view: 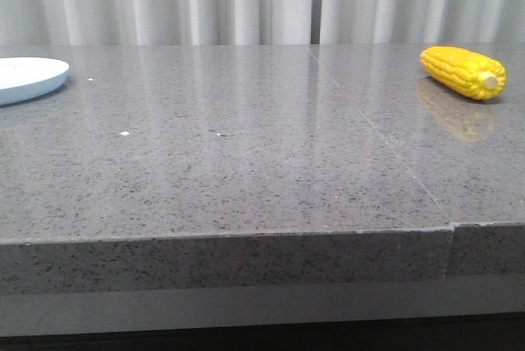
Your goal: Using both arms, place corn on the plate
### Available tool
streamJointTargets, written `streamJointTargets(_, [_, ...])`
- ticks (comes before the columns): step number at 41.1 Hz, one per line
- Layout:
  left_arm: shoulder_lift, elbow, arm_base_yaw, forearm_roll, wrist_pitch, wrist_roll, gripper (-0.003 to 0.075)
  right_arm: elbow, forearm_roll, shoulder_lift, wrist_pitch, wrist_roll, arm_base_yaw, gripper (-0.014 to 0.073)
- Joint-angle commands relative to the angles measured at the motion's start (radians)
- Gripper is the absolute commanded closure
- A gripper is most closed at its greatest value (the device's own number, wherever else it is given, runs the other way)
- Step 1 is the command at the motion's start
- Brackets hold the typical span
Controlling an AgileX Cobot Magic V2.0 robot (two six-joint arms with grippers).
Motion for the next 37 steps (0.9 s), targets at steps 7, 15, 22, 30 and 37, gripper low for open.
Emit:
streamJointTargets(7, [0.194, -0.145, 0.005, 0.042, -0.032, -0.006, 0.0205, -0.033, 0.001, 0.003, -0.065, -0.008, 0.000, -0.0022])
streamJointTargets(15, [0.397, -0.279, 0.153, -0.055, 0.001, 0.068, 0.0205, -0.033, 0.001, 0.003, -0.065, -0.008, 0.000, -0.0022])
streamJointTargets(22, [0.557, -0.377, 0.300, -0.334, 0.009, 0.284, 0.0205, -0.033, 0.001, 0.003, -0.065, -0.008, 0.000, -0.0022])
streamJointTargets(30, [0.742, -0.496, 0.343, -0.399, 0.007, 0.320, 0.0205, -0.033, 0.001, 0.003, -0.065, -0.008, 0.000, -0.0022])
streamJointTargets(37, [0.866, -0.593, 0.343, -0.399, -0.014, 0.320, 0.0205, -0.033, 0.001, 0.003, -0.065, -0.008, 0.000, -0.0022])
